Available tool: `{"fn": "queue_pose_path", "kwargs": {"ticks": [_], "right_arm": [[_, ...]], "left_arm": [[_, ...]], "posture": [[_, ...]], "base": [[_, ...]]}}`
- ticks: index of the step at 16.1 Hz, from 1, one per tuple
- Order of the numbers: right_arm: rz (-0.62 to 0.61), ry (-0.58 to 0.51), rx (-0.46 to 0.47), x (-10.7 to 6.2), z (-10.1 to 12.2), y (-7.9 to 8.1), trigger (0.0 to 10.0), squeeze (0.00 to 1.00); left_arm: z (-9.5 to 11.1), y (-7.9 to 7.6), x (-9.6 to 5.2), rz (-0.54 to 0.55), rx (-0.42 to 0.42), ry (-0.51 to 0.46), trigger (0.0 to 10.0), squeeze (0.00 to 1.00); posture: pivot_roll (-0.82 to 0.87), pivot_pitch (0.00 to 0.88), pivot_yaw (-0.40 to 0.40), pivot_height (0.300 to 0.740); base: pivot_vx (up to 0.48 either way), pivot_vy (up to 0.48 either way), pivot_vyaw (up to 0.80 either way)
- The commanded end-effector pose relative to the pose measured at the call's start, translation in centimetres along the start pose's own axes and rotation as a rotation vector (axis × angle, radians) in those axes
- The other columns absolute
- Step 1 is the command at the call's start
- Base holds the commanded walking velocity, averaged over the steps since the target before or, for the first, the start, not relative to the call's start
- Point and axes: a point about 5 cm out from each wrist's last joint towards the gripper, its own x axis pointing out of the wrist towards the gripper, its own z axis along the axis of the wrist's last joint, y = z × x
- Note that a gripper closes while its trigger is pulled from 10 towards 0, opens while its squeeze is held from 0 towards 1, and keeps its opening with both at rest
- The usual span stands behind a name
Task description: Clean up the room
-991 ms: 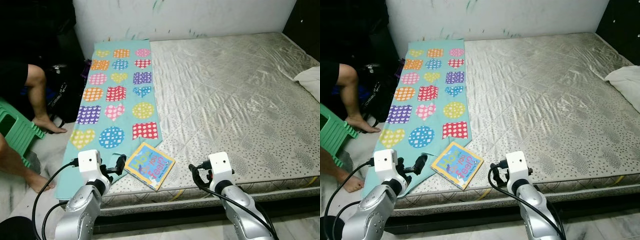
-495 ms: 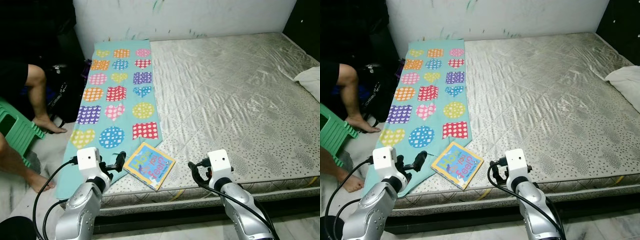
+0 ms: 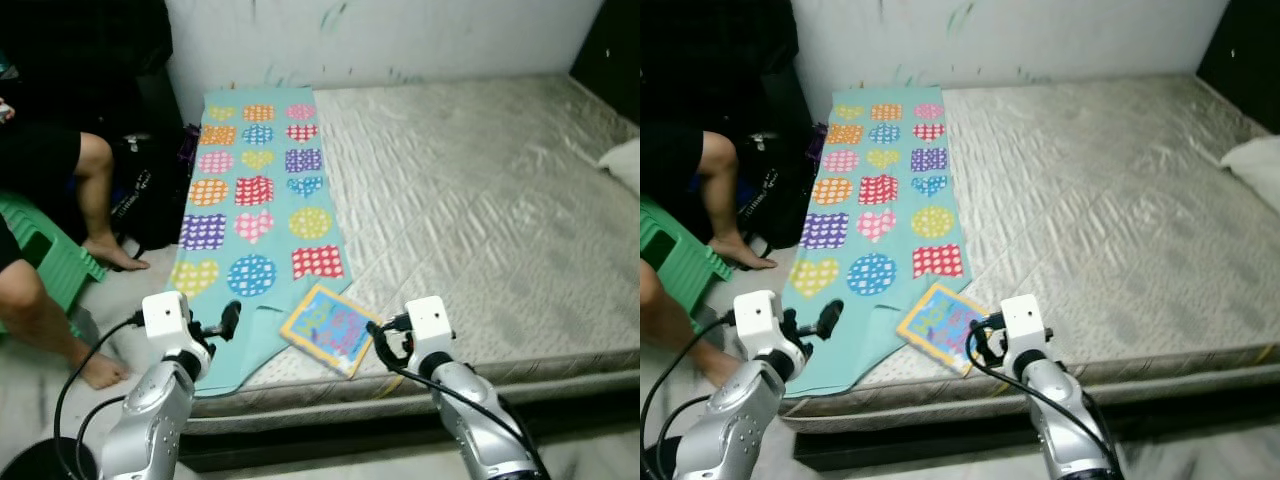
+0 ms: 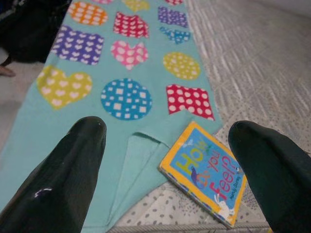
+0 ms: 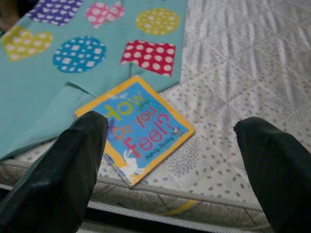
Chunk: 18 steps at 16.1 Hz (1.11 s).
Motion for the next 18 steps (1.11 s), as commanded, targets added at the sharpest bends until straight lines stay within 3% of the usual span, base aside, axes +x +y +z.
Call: {"fn": "queue_pose_path", "kwargs": {"ticks": [1,18], "right_arm": [[-0.01,0.011,0.006,-0.01,-0.27,-0.35,10.0,0.0],[-0.01,-0.006,-0.006,0.49,0.02,-0.46,10.0,0.0]], "left_arm": [[-0.25,-0.28,0.03,-0.007,0.003,0.002,10.0,0.0],[-0.16,-0.16,0.37,-0.002,-0.003,-0.01,10.0,0.0]], "posture": [[-0.09,0.056,0.045,0.74],[-0.1,0.039,0.043,0.74]], "base": [[0.0,0.0,0.0],[0.0,0.0,0.0]]}}
